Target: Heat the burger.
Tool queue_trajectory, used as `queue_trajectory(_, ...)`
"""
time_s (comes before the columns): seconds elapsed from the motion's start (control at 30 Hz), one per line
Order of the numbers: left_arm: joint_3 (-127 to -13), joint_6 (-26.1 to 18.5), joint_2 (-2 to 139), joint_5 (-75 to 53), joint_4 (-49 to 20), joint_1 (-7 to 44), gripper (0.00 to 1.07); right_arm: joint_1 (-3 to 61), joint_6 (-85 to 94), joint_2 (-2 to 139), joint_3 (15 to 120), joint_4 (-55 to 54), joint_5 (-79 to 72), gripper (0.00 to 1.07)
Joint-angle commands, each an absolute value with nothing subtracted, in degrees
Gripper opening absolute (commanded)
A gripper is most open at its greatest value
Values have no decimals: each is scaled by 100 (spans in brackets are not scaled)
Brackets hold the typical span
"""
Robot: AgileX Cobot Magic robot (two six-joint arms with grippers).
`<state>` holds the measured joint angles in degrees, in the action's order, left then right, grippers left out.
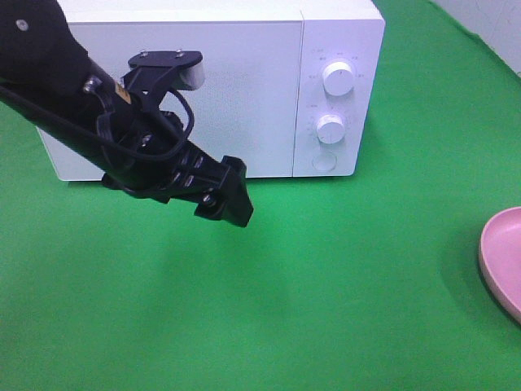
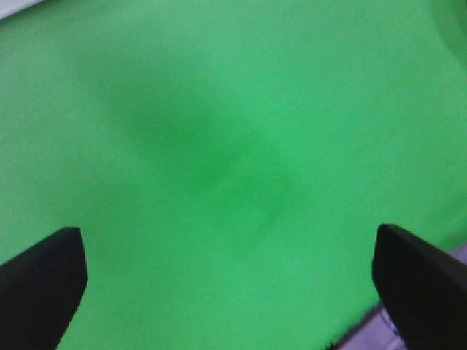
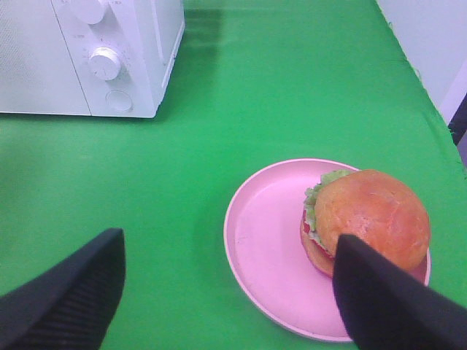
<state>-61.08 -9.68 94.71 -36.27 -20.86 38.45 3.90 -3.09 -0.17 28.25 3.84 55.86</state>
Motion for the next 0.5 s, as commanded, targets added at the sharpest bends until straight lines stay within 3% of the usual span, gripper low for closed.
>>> queue_trajectory(0.03, -6142, -911, 9139, -4876, -2028, 3856, 102, 350, -269, -178, 2813, 384, 5495, 76)
queue_trajectory(0.2, -6142, -476, 8950, -5288, -1725, 3856, 102, 350, -269, -178, 2813, 384, 5495, 76)
queue_trajectory(0.27, -6142, 418, 8692, -5730, -722, 3856, 102, 350, -269, -178, 2813, 384, 5495, 76)
queue_trajectory(0.3, -6142, 418, 8692, -5730, -722, 3856, 102, 350, -269, -178, 2813, 384, 5495, 76)
queue_trajectory(0.33, -6142, 917, 8549, -6005, -166, 3856, 102, 350, -269, -178, 2813, 384, 5495, 76)
queue_trajectory(0.43, -6142, 1083, 8486, -6119, 0, 3856, 102, 350, -269, -178, 2813, 384, 5495, 76)
queue_trajectory(0.47, -6142, 1289, 8337, -6377, 246, 3764, 102, 350, -269, -178, 2813, 384, 5495, 76)
queue_trajectory(0.5, -6142, 1226, 8199, -6515, 195, 3598, 102, 350, -269, -178, 2813, 384, 5495, 76)
